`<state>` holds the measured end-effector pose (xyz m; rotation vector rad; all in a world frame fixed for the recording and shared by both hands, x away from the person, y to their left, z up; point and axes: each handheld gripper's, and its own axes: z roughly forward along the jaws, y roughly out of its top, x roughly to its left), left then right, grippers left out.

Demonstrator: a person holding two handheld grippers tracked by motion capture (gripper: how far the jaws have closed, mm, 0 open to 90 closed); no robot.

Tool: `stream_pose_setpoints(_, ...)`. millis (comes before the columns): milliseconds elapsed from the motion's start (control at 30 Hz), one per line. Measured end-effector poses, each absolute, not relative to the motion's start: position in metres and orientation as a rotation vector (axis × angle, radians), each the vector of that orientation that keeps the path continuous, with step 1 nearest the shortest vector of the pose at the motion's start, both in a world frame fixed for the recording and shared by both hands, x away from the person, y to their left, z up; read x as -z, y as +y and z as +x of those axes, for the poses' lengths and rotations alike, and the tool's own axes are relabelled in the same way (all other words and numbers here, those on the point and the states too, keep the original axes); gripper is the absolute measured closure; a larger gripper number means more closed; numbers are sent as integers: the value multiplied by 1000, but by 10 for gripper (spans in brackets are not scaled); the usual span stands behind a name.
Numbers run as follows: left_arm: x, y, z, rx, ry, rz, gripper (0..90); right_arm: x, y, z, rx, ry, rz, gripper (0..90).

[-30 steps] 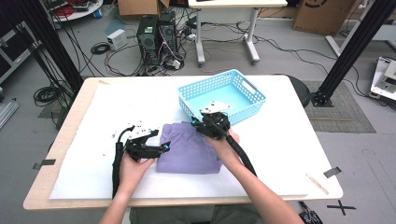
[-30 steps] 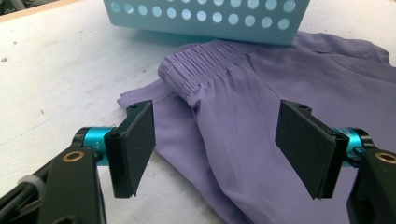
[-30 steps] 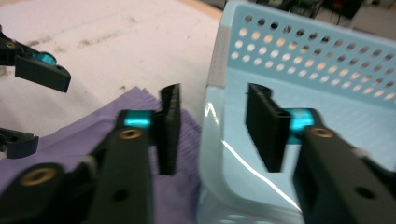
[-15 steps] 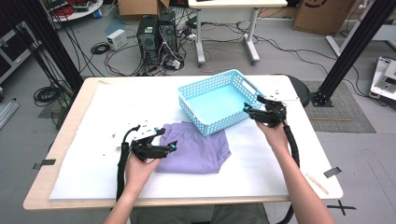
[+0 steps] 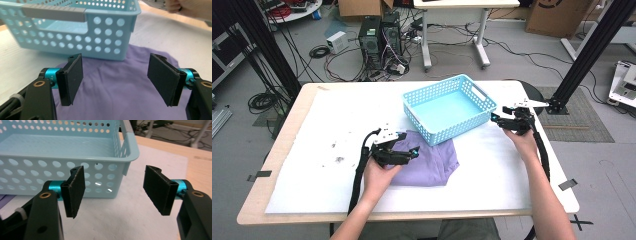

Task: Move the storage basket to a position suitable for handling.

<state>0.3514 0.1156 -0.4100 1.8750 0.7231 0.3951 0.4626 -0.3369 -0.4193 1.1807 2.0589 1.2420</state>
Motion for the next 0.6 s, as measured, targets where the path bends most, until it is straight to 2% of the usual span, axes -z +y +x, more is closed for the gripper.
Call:
stream_pose_setpoints(200,415,100,364,-355,740,1873,286,429,-334,479,-1288,2122,1147,394)
stream_pose_setpoints(233,418,97,367,-363,752,1873,286,431,-334,481,-1303,2144,1150,429)
stream_pose_setpoints(433,421,98,372,-377,772,1869,286,421,-321,472,-1325,2178,1044,492)
stream_pose_setpoints(500,421,99,373,-379,780,1866,286,416,-313,465,-1325,2206,987,494)
stream_pose_setpoints(600,418,105,372,-431,811,1876,251,410,-300,452,-1310,2226,939,446)
